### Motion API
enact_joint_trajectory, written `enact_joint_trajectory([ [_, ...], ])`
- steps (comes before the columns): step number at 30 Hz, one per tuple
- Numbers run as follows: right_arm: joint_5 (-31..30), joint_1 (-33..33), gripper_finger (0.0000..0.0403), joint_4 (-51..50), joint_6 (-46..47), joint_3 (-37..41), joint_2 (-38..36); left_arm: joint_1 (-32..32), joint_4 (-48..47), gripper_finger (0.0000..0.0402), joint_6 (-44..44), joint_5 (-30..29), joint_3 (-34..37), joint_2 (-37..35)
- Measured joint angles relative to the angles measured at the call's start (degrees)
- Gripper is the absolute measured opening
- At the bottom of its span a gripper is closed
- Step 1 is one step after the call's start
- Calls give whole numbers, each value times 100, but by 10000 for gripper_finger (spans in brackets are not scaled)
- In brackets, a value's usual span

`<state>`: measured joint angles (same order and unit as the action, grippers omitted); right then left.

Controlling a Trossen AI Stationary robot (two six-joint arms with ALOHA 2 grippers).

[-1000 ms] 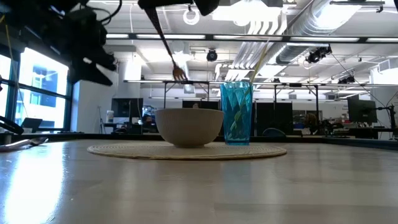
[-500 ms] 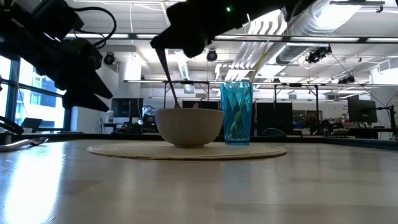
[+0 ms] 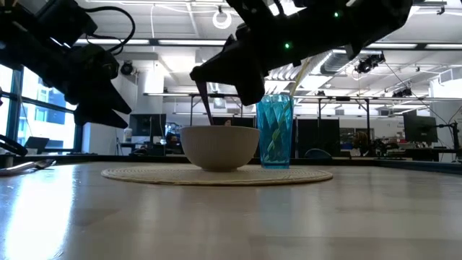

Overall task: Pick & Place Utensil
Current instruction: Place the purple fork into the white bowl

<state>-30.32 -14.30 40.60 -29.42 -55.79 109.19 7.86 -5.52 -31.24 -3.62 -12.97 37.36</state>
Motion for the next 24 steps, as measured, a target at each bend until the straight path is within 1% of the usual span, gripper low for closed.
enact_joint_trajectory([
  [5, 152, 39, 5, -137, 213, 45, 0, 0, -2, 241, 0, 0, 0, 0],
  [10, 175, 47, 14, -178, 345, 45, 0, 0, -7, 241, -2, 4, 0, 0],
  [24, 261, 43, 37, -270, 390, 45, 0, -2, -13, 241, -5, 155, 0, 0],
])
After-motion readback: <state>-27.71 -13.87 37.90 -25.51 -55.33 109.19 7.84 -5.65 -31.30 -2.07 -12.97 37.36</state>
